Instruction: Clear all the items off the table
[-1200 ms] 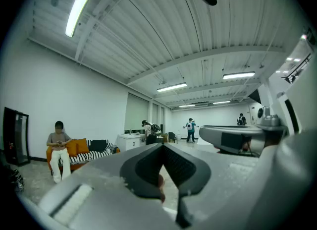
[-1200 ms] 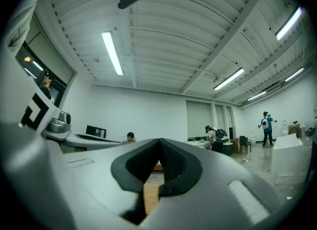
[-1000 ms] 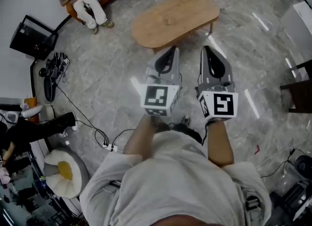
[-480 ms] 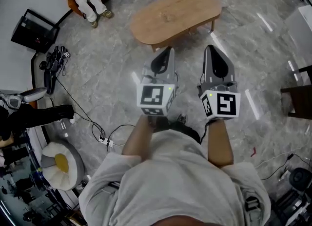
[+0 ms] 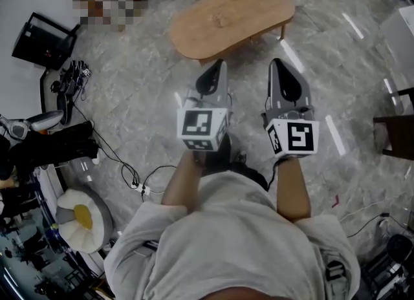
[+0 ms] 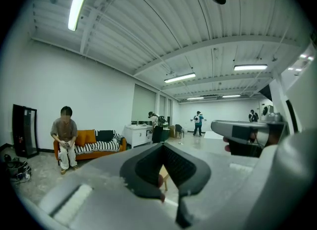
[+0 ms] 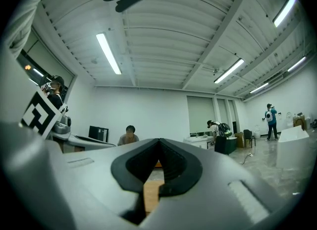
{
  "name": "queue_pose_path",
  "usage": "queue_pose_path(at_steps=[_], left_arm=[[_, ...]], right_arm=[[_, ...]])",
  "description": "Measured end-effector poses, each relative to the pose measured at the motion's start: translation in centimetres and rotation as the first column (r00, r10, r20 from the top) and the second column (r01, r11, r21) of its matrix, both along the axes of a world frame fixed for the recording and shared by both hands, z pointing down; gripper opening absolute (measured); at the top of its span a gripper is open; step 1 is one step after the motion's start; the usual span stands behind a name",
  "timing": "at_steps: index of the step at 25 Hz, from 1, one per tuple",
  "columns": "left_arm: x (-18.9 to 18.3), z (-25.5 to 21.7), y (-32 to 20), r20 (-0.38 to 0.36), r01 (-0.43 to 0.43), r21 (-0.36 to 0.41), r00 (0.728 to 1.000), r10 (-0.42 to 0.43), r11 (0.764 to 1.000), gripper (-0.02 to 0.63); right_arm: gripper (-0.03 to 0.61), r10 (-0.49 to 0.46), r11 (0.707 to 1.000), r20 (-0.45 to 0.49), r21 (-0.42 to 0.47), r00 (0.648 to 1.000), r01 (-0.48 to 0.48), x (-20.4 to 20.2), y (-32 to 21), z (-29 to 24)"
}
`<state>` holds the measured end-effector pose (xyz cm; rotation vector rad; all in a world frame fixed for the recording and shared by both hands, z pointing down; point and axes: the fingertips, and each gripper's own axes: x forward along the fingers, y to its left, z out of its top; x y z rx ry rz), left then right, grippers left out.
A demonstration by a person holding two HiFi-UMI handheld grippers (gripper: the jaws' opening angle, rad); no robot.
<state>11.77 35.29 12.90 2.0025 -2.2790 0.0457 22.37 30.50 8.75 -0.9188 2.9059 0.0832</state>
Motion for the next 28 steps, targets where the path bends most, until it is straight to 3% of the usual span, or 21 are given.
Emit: queue_pose_path(at_steps=[6,21,28], left_arm=[[-1.7,1.6,-4.0,0.010,-0.034,-0.034,0.999,0.035,0.999,0.020],[-15.1,1.4,-14.3,-0.045,-0.081,-0.024,0.996,0.080,0.996,0.020],[-19.8,2.0,-16.9,-0.102,-0.071,-0.036,0.993,0.067,0.997,0.020]], right_arm=[[0.006,0.002,1.000,-0.021,-0.011,1.000,-0.002,-2.3,-3.3,1.1],[0.006,0.044,0.999,-0.053,-0.010,0.998,-0.044,-15.3,-12.7,0.7],[0.006,0.071,0.996,-0.052,-0.042,0.996,-0.073,-18.2,-16.0,0.9]])
